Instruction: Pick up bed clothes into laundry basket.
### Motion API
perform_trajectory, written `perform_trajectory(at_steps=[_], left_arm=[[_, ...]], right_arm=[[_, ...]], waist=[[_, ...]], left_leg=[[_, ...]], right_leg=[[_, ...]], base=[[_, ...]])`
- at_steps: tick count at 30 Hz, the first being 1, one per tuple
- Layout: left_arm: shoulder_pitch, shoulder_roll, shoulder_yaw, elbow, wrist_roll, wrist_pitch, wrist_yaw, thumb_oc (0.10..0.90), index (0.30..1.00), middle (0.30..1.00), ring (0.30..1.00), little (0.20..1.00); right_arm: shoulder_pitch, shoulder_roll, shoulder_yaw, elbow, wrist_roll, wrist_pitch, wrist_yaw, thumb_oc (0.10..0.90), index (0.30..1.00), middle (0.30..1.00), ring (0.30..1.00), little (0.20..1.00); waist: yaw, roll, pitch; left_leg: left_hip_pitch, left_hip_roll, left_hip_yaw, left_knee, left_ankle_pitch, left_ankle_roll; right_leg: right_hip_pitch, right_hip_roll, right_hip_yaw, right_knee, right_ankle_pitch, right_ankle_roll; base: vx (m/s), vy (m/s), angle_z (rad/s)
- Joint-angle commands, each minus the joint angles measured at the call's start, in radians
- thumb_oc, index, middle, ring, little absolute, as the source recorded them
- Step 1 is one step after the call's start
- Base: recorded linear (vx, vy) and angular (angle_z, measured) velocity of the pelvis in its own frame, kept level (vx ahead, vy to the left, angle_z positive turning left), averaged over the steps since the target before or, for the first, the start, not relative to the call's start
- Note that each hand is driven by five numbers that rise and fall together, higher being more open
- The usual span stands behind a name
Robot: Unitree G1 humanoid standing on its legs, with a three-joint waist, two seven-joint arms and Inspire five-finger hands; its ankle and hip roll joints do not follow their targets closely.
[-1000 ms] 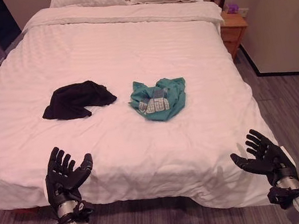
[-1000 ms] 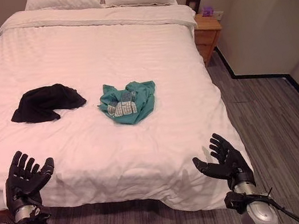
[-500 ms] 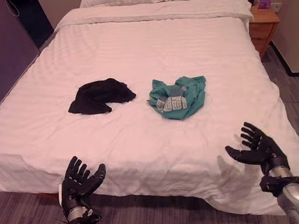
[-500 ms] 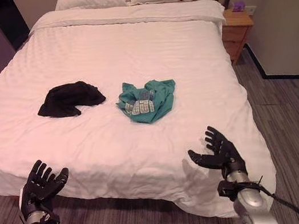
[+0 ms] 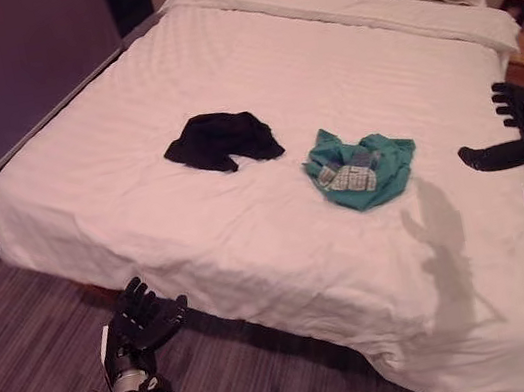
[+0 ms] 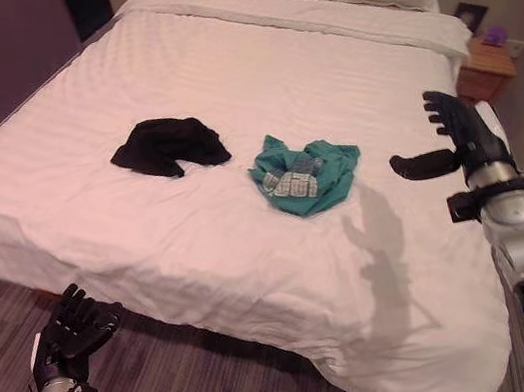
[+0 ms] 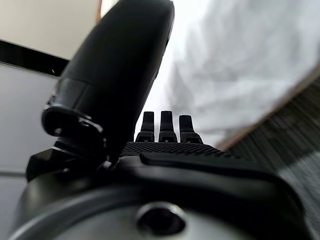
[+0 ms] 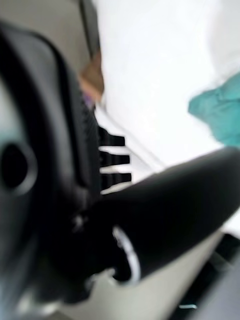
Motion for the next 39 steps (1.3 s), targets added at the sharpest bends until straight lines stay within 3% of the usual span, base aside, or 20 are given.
perform_trajectory(at_steps=[1,5,15,23,27,30,33,36,39], left_arm=[[-0.043,0.111,-0.024,-0.107,-0.058,-0.091,-0.043,0.800,0.900,0.900,0.900,0.900],[-0.074,0.147,-0.058,-0.116,-0.059,-0.093,-0.048,0.800,0.900,0.900,0.900,0.900],[-0.110,0.173,-0.066,-0.130,-0.051,-0.104,-0.025,0.800,0.900,0.900,0.900,0.900],[-0.123,0.188,-0.064,-0.104,-0.054,-0.107,-0.009,0.800,0.900,0.900,0.900,0.900],[-0.133,0.179,-0.067,-0.124,-0.055,-0.110,0.008,0.800,0.900,0.900,0.900,0.900],[-0.140,0.156,-0.080,-0.148,-0.093,-0.103,-0.002,0.800,0.900,0.900,0.900,0.900],[-0.138,0.110,-0.081,-0.109,-0.123,-0.100,0.017,0.800,0.900,0.900,0.900,0.900],[-0.137,0.098,-0.088,-0.107,-0.129,-0.102,0.018,0.800,0.900,0.900,0.900,0.900],[-0.150,0.080,-0.119,-0.123,-0.122,-0.104,0.013,0.800,0.900,0.900,0.900,0.900]], right_arm=[[-0.326,-0.109,0.161,0.056,-0.139,-0.045,-0.020,0.800,0.900,0.900,0.900,0.900],[-0.563,-0.097,0.384,0.197,-0.279,-0.038,-0.032,0.800,0.900,0.900,0.900,0.900],[-0.799,-0.056,0.540,0.415,-0.380,-0.004,-0.079,0.800,0.900,0.900,0.900,0.900],[-0.822,-0.024,0.523,0.483,-0.341,0.009,-0.090,0.800,0.900,0.900,0.900,0.900],[-0.784,-0.017,0.446,0.538,-0.266,0.016,-0.115,0.800,0.900,0.900,0.900,0.900],[-0.709,-0.009,0.417,0.573,-0.279,0.023,-0.103,0.800,0.900,0.900,0.900,0.900],[-0.546,0.033,0.271,0.527,-0.261,0.024,-0.154,0.800,0.900,0.900,0.900,0.900],[-0.447,0.063,0.227,0.514,-0.276,0.026,-0.147,0.800,0.900,0.900,0.900,0.900],[-0.313,0.140,0.157,0.553,-0.260,0.016,-0.142,0.800,0.900,0.900,0.900,0.900]], waist=[[0.057,-0.045,-0.041],[0.085,-0.039,-0.031],[0.108,-0.004,-0.021],[0.119,0.010,-0.008],[0.126,0.015,0.002],[0.135,0.024,0.026],[0.134,0.036,0.040],[0.136,0.049,0.060],[0.141,0.063,0.081]], left_leg=[[-0.145,-0.017,-0.042,-0.022,0.101,-0.041],[-0.178,-0.024,-0.060,-0.022,0.112,-0.044],[-0.228,-0.046,-0.085,-0.022,0.125,-0.048],[-0.249,-0.055,-0.088,-0.022,0.129,-0.046],[-0.272,-0.058,-0.091,-0.022,0.134,-0.046],[-0.302,-0.059,-0.101,-0.022,0.141,-0.049],[-0.312,-0.061,-0.103,-0.022,0.142,-0.047],[-0.322,-0.064,-0.109,-0.022,0.143,-0.043],[-0.328,-0.064,-0.113,-0.022,0.143,-0.041]], right_leg=[[0.139,-0.088,-0.082,0.015,-0.087,0.123],[0.124,-0.090,-0.099,0.008,-0.081,0.126],[0.100,-0.106,-0.133,0.008,-0.081,0.134],[0.083,-0.113,-0.133,0.008,-0.083,0.135],[0.063,-0.113,-0.134,0.008,-0.084,0.136],[0.033,-0.105,-0.134,0.008,-0.084,0.133],[0.027,-0.104,-0.138,0.008,-0.087,0.132],[0.020,-0.105,-0.139,0.008,-0.086,0.131],[0.012,-0.106,-0.140,0.008,-0.088,0.129]], base=[[0.00,0.000,0.00],[-0.01,0.002,0.19],[0.01,0.011,0.12],[0.00,-0.001,0.00],[0.00,-0.008,0.01],[-0.02,-0.020,0.07],[0.02,0.013,0.14],[0.00,0.006,0.04],[-0.01,0.010,0.08]])
